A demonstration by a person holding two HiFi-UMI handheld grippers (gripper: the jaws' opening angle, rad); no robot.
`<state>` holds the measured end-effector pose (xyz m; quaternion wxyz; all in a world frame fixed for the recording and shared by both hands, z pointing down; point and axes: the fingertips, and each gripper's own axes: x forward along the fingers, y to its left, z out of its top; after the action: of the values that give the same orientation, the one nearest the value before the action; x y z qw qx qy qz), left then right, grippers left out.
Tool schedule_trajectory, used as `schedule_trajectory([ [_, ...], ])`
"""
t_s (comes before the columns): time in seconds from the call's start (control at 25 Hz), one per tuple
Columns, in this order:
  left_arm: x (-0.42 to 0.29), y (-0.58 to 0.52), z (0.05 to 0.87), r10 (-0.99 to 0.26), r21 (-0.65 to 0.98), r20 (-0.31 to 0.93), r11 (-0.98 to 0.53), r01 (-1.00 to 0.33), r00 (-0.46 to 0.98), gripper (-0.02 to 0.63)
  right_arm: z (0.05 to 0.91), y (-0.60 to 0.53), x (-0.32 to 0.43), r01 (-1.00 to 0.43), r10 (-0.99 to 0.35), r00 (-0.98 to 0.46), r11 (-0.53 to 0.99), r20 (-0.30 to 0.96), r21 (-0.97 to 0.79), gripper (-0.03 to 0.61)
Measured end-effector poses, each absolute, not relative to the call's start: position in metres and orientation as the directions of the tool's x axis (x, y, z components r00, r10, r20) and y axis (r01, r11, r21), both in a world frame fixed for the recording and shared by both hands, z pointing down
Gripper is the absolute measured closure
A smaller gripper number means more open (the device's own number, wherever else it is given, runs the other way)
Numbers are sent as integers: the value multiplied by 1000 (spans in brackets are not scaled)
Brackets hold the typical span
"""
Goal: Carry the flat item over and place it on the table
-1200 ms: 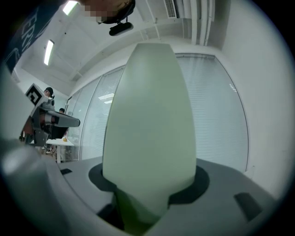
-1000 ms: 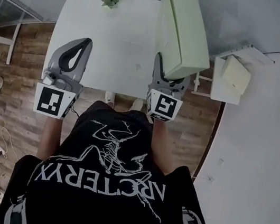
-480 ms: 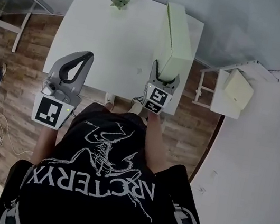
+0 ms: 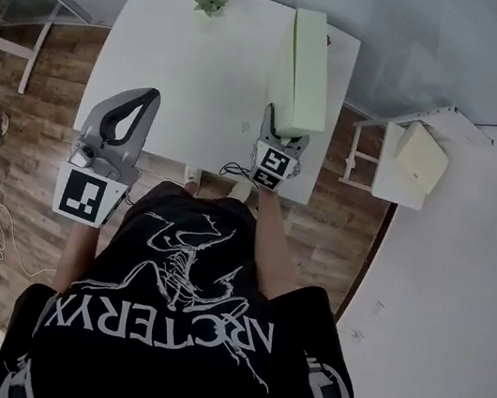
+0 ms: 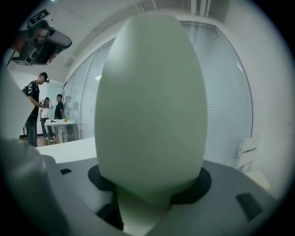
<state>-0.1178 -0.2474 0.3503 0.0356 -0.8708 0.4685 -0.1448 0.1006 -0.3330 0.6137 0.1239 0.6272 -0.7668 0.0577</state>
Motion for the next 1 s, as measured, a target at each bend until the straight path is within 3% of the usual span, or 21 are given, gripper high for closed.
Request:
schedule_trajectory([
  [0.52, -107, -254, 352, -804, -190, 213, -591, -784, 555, 607, 616, -326, 100, -966, -903, -231, 258, 363, 24, 250],
  [0.84, -97, -265, 351, -794, -169, 175, -607, -777, 582, 607, 520, -260, 113, -921, -895, -360, 386, 264, 54, 249],
  [1.0, -87, -272, 351, -783, -148, 160, -621, -770, 601, 607, 430, -238, 131, -889, -884, -447, 456, 136, 42, 250],
])
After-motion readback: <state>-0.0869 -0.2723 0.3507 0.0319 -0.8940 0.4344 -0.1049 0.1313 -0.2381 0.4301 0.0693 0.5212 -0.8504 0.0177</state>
